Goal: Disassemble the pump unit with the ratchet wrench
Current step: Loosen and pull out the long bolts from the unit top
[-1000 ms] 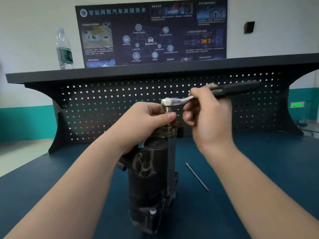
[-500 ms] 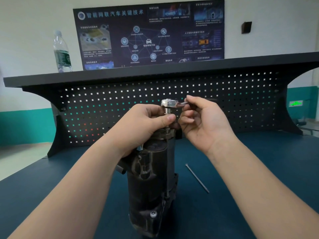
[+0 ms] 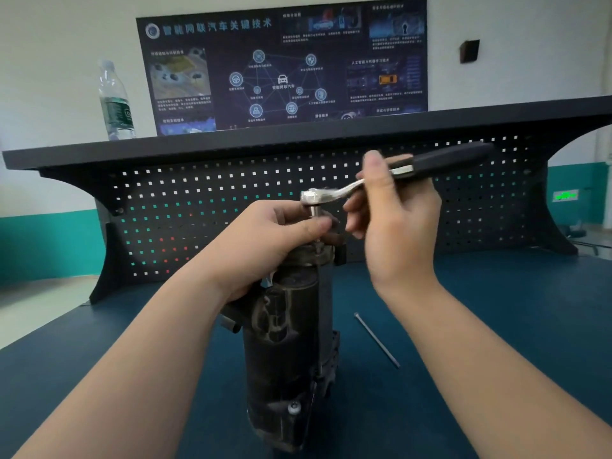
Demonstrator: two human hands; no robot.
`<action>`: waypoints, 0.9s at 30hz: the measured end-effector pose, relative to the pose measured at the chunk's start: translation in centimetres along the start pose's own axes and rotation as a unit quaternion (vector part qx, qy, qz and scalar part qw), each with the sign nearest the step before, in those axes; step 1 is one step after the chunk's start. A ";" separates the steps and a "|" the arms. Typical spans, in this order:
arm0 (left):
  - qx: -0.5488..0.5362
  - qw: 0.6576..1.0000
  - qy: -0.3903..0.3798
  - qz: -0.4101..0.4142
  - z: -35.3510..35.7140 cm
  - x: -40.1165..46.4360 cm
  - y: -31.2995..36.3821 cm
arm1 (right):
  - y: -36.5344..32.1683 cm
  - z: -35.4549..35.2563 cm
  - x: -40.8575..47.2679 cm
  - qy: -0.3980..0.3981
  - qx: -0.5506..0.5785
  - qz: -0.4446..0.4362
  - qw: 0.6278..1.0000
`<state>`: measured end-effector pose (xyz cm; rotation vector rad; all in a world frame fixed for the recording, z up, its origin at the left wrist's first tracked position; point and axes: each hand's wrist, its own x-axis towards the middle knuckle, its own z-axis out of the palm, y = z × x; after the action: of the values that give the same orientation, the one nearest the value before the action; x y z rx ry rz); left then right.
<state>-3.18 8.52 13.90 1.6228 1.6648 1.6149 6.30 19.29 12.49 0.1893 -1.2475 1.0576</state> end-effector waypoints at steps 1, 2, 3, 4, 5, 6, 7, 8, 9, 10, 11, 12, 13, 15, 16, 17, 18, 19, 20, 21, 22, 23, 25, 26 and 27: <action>-0.001 1.000 -0.002 -0.008 -0.1 0.0 0.0 | 0.1 0.1 0.3 0.032 0.096 0.136 0.985; 0.000 1.000 -0.002 -0.011 -0.1 -0.1 0.1 | 0.2 0.1 0.7 0.055 0.182 0.265 0.945; 0.002 1.000 0.001 -0.011 -0.1 0.0 0.1 | 0.3 -0.2 1.2 0.066 0.243 0.366 0.896; 0.005 1.000 0.006 -0.011 0.0 0.0 0.1 | 0.2 -0.6 1.7 0.065 0.281 0.429 0.856; 0.011 1.000 0.013 -0.008 0.1 0.0 0.1 | 0.2 -0.9 2.0 0.058 0.299 0.459 0.834; 0.018 1.000 0.018 -0.007 0.2 0.1 0.0 | 0.2 -0.9 1.9 0.055 0.301 0.462 0.833; 0.024 0.999 0.023 -0.005 0.2 0.2 -0.1 | 0.3 -0.7 1.6 0.055 0.290 0.443 0.846; 0.026 0.999 0.028 -0.005 0.2 0.2 -0.1 | 0.4 -0.4 1.3 0.058 0.265 0.401 0.875; 0.026 0.999 0.032 -0.005 0.2 0.3 -0.2 | 0.4 -0.1 0.7 0.060 0.220 0.325 0.918; 0.024 0.999 0.035 -0.005 0.2 0.4 -0.2 | 0.3 0.2 0.1 0.056 0.154 0.215 0.963; 0.021 0.999 0.035 0.000 0.3 0.4 -0.2 | 0.0 0.4 -0.4 0.046 0.071 0.080 0.993; 0.022 0.999 0.035 0.008 0.4 0.4 -0.1 | -0.1 0.4 -0.7 0.014 -0.014 -0.053 0.998; 0.028 0.999 0.032 0.019 0.4 0.3 0.0 | -0.2 0.4 -0.8 -0.033 -0.081 -0.155 0.984; 0.030 0.999 0.024 0.026 0.4 0.1 0.1 | -0.2 0.1 -0.7 -0.071 -0.127 -0.203 0.968; 0.023 0.999 0.021 0.020 0.2 0.1 0.1 | -0.3 0.1 -0.5 -0.057 -0.099 -0.151 0.982; 0.015 1.000 0.020 0.011 0.0 0.1 0.0 | -0.3 0.1 -0.2 -0.032 -0.047 -0.063 0.996; 0.002 1.000 0.024 0.002 -0.1 0.0 -0.1 | -0.3 0.1 0.0 -0.004 0.019 0.044 0.999; -0.009 0.999 0.031 -0.005 -0.2 0.0 -0.2 | 0.0 0.1 0.4 0.016 0.096 0.165 0.981; -0.014 0.999 0.038 -0.010 -0.3 0.0 -0.3 | 0.3 -0.1 0.8 0.026 0.176 0.277 0.944; -0.008 0.999 0.040 -0.010 -0.3 0.0 -0.3 | 0.4 -0.4 1.2 0.028 0.244 0.361 0.900; 0.001 0.999 0.037 -0.009 -0.2 0.0 -0.3 | 0.5 -0.7 1.6 0.027 0.289 0.413 0.863; 0.013 0.999 0.031 -0.006 -0.1 0.1 -0.3 | 0.4 -0.9 1.7 0.025 0.309 0.434 0.846; 0.033 0.999 0.029 0.005 0.1 0.2 -0.3 | 0.4 -0.8 1.6 0.017 0.290 0.414 0.863; 0.038 0.999 0.035 0.011 0.0 0.3 -0.3 | 0.3 -0.6 1.3 0.010 0.252 0.373 0.893; 0.036 0.998 0.039 0.015 0.0 0.4 -0.4 | 0.1 -0.4 0.9 0.001 0.197 0.306 0.931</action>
<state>-3.51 8.90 13.76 1.6468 1.7651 1.6703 6.40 20.11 13.07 0.1013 -1.1007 1.8513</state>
